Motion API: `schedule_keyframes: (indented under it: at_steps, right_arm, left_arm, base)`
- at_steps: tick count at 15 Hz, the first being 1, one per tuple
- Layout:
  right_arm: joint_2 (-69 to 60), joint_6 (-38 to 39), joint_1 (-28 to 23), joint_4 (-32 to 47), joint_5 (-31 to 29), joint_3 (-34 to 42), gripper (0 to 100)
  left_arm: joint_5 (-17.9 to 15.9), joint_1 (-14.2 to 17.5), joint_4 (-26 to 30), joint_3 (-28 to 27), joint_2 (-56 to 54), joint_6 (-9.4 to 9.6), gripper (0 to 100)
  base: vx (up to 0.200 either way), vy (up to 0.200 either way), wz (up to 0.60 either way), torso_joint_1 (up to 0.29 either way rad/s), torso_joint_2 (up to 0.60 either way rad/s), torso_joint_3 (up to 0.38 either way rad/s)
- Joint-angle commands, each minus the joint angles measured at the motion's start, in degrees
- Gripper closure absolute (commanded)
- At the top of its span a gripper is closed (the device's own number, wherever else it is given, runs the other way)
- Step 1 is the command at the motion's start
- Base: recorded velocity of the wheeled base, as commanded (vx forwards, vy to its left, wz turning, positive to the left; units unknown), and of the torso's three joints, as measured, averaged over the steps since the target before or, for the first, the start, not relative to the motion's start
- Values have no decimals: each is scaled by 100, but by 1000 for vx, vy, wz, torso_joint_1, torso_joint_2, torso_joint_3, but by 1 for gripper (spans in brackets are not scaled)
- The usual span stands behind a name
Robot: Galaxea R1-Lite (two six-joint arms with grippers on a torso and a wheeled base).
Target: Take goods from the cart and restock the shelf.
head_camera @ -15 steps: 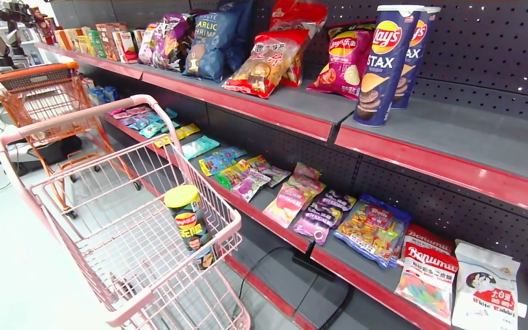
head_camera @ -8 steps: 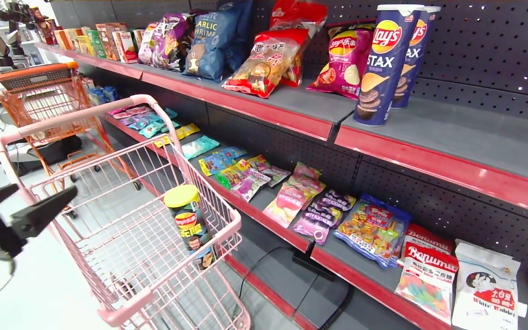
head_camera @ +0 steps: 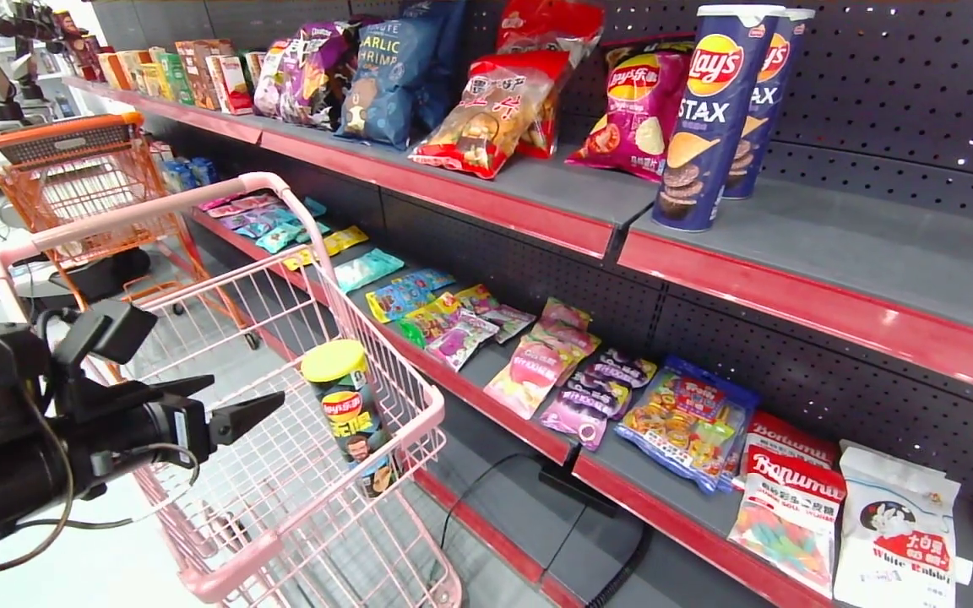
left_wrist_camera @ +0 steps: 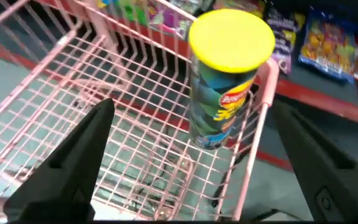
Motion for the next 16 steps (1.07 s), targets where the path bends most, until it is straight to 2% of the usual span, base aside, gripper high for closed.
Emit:
schedule_keyframes:
  at_steps: [1,3,4,7,9,16]
  right_arm:
    - [2,-4,1,0,1,1,0]
    - [2,-4,1,0,1,1,0]
    - [2,-4,1,0,1,1,0]
    - [2,-4,1,0,1,1,0]
    - [2,-4,1,0,1,1,0]
    - [2,-4,1,0,1,1,0]
  left_arm:
    - [-138,-125,-119,-14,492,107,0]
    - [-296,-125,-322,-31,887,380,0]
    - [-322,-125,-489,-40,1125,459,0]
    - [-340,-160,-1130,-75,1652,468,0]
    - [-375,-336,-1491,-110,1995,459,0]
    - [-718,-573,-1578,-805,2636,512,0]
  base:
    - [0,0,0,0,0,0]
    - [0,0,0,0,0,0]
    - [0,0,0,0,0,0]
    - [0,0,0,0,0,0]
    - [0,0,0,0,0,0]
    - [0,0,0,0,0,0]
